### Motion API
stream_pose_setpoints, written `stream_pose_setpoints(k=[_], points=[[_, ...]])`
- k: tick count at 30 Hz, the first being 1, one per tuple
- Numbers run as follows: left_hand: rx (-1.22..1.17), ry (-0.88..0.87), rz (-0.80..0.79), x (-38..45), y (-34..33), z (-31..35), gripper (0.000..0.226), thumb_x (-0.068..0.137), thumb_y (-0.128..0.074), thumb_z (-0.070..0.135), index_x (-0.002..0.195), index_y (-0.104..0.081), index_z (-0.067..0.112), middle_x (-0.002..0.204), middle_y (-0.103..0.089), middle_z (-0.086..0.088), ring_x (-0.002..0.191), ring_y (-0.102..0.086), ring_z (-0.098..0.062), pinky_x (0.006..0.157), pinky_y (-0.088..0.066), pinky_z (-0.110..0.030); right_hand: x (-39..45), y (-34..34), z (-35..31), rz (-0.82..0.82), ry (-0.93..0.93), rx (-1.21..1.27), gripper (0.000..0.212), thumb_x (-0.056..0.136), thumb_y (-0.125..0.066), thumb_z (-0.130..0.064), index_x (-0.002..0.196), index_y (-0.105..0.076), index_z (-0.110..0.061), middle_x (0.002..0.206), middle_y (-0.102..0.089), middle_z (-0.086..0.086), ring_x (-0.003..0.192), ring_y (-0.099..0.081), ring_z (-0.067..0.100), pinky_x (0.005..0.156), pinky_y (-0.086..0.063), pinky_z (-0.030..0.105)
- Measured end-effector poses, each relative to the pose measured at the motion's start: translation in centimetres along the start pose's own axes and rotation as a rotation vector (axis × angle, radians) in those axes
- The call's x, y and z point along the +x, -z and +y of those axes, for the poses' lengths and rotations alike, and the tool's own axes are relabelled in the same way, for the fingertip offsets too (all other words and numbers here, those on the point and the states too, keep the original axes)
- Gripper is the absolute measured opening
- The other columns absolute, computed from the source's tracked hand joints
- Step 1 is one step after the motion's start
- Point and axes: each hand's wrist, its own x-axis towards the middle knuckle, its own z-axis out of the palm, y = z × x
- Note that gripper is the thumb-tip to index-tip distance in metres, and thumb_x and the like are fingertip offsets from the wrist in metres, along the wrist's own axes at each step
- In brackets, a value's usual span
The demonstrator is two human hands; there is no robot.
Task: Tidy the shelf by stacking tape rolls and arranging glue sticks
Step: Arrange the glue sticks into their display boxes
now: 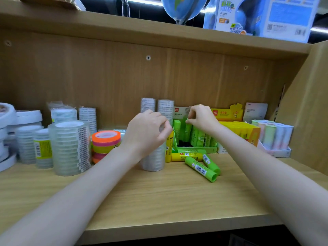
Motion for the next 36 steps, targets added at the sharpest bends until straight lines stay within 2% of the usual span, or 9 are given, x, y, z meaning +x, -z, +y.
stream_pose_setpoints(k=[7,12,15,17,20,24,27,31,36], points=[[0.004,0.012,-0.019,0.0,0.2,0.0,0.041,0.082,-0.035,0.03,0.065,-0.067,0.011,0.064,-0.065,0.001,0.062,-0.054,-0.021,0.054,-0.047,-0.033,0.5,-0.5,-0.5,-0.047,-0.016,-0.128,0.012,0.084,-0.066,-0.019,0.079,-0.056,-0.015,0.103,-0.062,0.008,0.111,-0.048,0.029,0.093,-0.036,0.042],[-0.004,0.062,-0.059,-0.3,0.8,0.2,0.047,0.082,-0.03,0.036,0.07,-0.069,0.012,0.072,-0.068,0.003,0.07,-0.057,-0.019,0.059,-0.046,-0.029,-0.9,0.5,-0.6,-0.064,0.031,-0.336,0.023,0.093,-0.053,-0.023,0.112,-0.065,-0.018,0.125,-0.045,0.009,0.123,-0.035,0.028,0.102,-0.029,0.045],[-0.02,0.069,-0.04,-0.3,1.0,0.1,0.049,0.082,-0.028,0.038,0.073,-0.069,0.012,0.075,-0.069,0.003,0.075,-0.057,-0.019,0.062,-0.048,-0.032,-3.2,2.3,-1.0,0.02,0.164,0.071,0.032,0.091,-0.054,-0.012,0.122,-0.059,-0.017,0.129,-0.048,0.005,0.119,-0.046,0.017,0.103,-0.036,0.031],[-0.051,0.08,-0.024,-0.2,1.1,0.1,0.051,0.081,-0.027,0.041,0.083,-0.07,0.012,0.082,-0.07,0.001,0.081,-0.058,-0.02,0.067,-0.047,-0.031,-4.9,3.1,-2.0,-0.259,0.196,0.351,0.05,0.088,-0.058,-0.008,0.135,-0.044,-0.02,0.134,-0.047,0.0,0.117,-0.05,0.012,0.1,-0.042,0.029],[-0.075,0.112,-0.043,-0.5,1.1,0.4,0.056,0.08,-0.026,0.046,0.105,-0.063,0.013,0.099,-0.068,0.0,0.094,-0.058,-0.02,0.075,-0.042,-0.03,-6.0,2.8,-3.0,-0.561,0.204,0.449,0.064,0.085,-0.064,-0.007,0.138,-0.035,-0.026,0.137,-0.041,-0.007,0.117,-0.052,0.011,0.091,-0.048,0.019],[-0.099,0.166,-0.057,-0.8,1.2,0.2,0.054,0.08,-0.027,0.049,0.109,-0.056,0.015,0.102,-0.065,0.001,0.095,-0.057,-0.019,0.075,-0.04,-0.03,-6.2,1.5,-4.0,-0.414,0.215,0.417,0.04,0.081,-0.069,-0.007,0.118,-0.057,-0.01,0.111,-0.058,-0.001,0.093,-0.059,0.009,0.069,-0.047,0.013],[-0.078,0.15,-0.054,-0.8,1.3,0.2,0.056,0.079,-0.024,0.051,0.104,-0.057,0.014,0.098,-0.066,0.001,0.091,-0.057,-0.019,0.071,-0.039,-0.03,-6.6,2.0,-3.4,-0.268,0.17,0.532,0.029,0.081,-0.066,0.0,0.109,-0.06,-0.003,0.087,-0.06,-0.005,0.076,-0.057,-0.002,0.071,-0.047,0.012],[-0.057,0.079,-0.052,-0.7,1.7,0.6,0.051,0.08,-0.027,0.043,0.096,-0.062,0.01,0.093,-0.068,-0.004,0.086,-0.06,-0.025,0.076,-0.038,-0.033,-7.3,5.3,-1.6,-0.129,-0.018,0.84,0.024,0.09,-0.051,-0.001,0.111,-0.057,-0.011,0.087,-0.055,0.002,0.078,-0.06,0.011,0.076,-0.053,0.028],[0.096,-0.111,-0.015,0.0,1.2,1.8,0.03,0.082,-0.039,0.024,0.083,-0.066,0.011,0.082,-0.068,-0.003,0.077,-0.064,-0.024,0.082,-0.032,-0.031,-7.5,6.7,0.6,-0.004,-0.009,0.537,0.025,0.088,-0.059,-0.009,0.112,-0.056,-0.014,0.087,-0.053,0.001,0.085,-0.058,0.019,0.078,-0.054,0.035]])
